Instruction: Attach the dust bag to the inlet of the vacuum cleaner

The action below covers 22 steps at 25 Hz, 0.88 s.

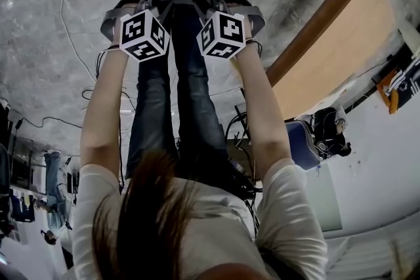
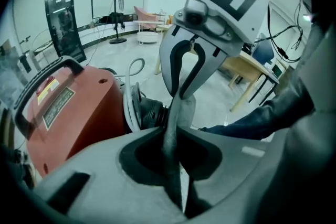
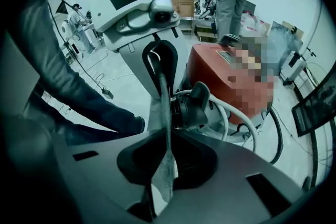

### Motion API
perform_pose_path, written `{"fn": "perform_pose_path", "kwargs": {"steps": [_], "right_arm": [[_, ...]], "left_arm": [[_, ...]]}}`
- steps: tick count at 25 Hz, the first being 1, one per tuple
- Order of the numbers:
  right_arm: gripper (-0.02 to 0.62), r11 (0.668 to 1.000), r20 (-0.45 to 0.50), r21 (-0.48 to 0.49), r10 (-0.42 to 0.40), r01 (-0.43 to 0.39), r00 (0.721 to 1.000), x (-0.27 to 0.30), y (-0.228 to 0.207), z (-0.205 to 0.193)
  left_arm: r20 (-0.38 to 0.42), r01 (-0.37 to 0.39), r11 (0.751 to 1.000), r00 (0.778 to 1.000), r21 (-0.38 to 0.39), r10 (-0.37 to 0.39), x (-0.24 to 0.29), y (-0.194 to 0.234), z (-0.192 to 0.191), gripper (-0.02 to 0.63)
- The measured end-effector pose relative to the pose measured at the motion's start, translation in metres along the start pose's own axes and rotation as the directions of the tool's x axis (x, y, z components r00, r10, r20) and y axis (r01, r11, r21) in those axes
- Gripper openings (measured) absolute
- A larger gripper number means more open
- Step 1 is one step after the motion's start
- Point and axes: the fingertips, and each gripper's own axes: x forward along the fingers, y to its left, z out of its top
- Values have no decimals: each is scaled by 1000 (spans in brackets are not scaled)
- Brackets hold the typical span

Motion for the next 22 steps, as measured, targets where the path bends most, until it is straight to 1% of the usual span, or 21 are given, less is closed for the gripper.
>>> {"fn": "perform_pose_path", "kwargs": {"steps": [1,3,6,8,9,11,12,14,16,17,18,19,20,22], "right_arm": [[35,1000,-9,-29,3,-3,1000,0,-1,0],[37,995,-27,-96,14,-17,1000,1,-3,0],[38,980,-44,-192,46,-53,998,2,-7,3],[39,971,-50,-228,64,-74,997,2,-9,4],[38,970,-50,-229,67,-77,996,2,-9,4],[38,980,-35,-187,59,-65,998,2,-7,4],[39,988,-22,-146,48,-51,999,1,-7,3],[41,998,6,-53,18,-17,1000,0,-7,2],[43,1000,23,13,-4,4,1000,0,-8,1],[43,1000,26,25,-8,8,1000,0,-8,1],[43,1000,26,22,-8,8,1000,0,-8,1],[43,1000,22,6,-5,5,1000,1,-8,1],[43,1000,15,-17,0,0,1000,1,-8,0],[43,998,-2,-69,13,-13,1000,1,-9,0]], "left_arm": [[9,-4,1000,1000,-25,5,0,0,0,58],[35,-22,994,999,-104,26,0,-2,-1,57],[71,-43,974,996,-222,60,1,-3,-2,57],[79,-48,967,994,-250,70,1,-4,-3,55],[74,-51,969,995,-243,71,1,-4,-3,55],[49,-51,980,997,-191,61,1,-3,-3,55],[32,-46,988,998,-150,52,1,-2,-2,57],[-2,-29,999,1000,-43,29,1,2,1,63],[-26,-5,998,1000,67,7,0,4,5,72],[-33,7,995,999,102,-3,0,5,6,75],[-34,16,993,999,117,-12,-1,6,7,75],[-29,20,994,999,109,-17,-1,6,7,75],[-18,21,997,1000,80,-20,0,6,7,74],[19,15,1000,1000,-22,-14,1,4,6,69]]}}
